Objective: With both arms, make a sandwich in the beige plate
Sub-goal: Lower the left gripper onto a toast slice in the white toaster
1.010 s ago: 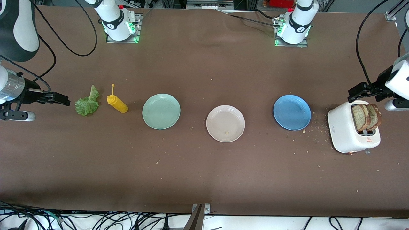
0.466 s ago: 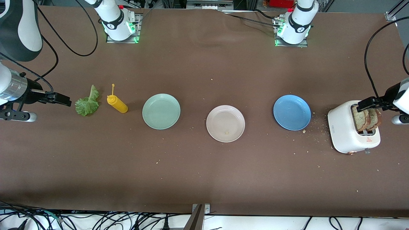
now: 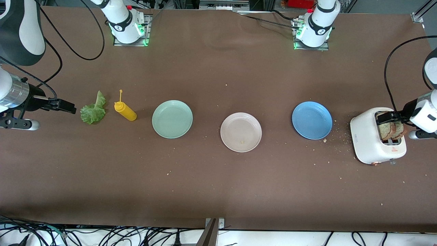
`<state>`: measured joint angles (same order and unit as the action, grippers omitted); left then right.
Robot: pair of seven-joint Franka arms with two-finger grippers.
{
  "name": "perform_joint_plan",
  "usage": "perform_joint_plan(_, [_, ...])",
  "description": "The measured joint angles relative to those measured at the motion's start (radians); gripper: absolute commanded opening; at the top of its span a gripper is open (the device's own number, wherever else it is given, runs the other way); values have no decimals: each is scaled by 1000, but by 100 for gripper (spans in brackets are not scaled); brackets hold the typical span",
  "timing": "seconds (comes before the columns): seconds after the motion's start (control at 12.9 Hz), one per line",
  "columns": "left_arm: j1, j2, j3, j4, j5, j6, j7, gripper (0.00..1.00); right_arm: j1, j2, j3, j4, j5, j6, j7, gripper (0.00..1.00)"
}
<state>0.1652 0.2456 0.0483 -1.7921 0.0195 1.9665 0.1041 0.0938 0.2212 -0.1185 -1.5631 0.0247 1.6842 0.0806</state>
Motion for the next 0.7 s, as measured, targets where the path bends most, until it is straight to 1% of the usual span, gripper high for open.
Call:
perform_joint_plan(0.31, [19,25,0,-18,0,20,0,100,0,0,0,0,0,0,1,100])
perform_joint_plan(0.39, [23,30,0,-18,0,23,0,95,0,0,0,0,0,0,1,100])
perform_joint_plan(0.47, [28,35,0,-18,0,25,0,81,0,0,0,0,0,0,1,100])
perform_joint_plan(0.54, [31,39,0,-18,0,26,0,64,0,0,0,0,0,0,1,100])
perform_joint_plan(0.7, [34,47,0,-18,0,26,1,24,0,0,0,0,0,0,1,100])
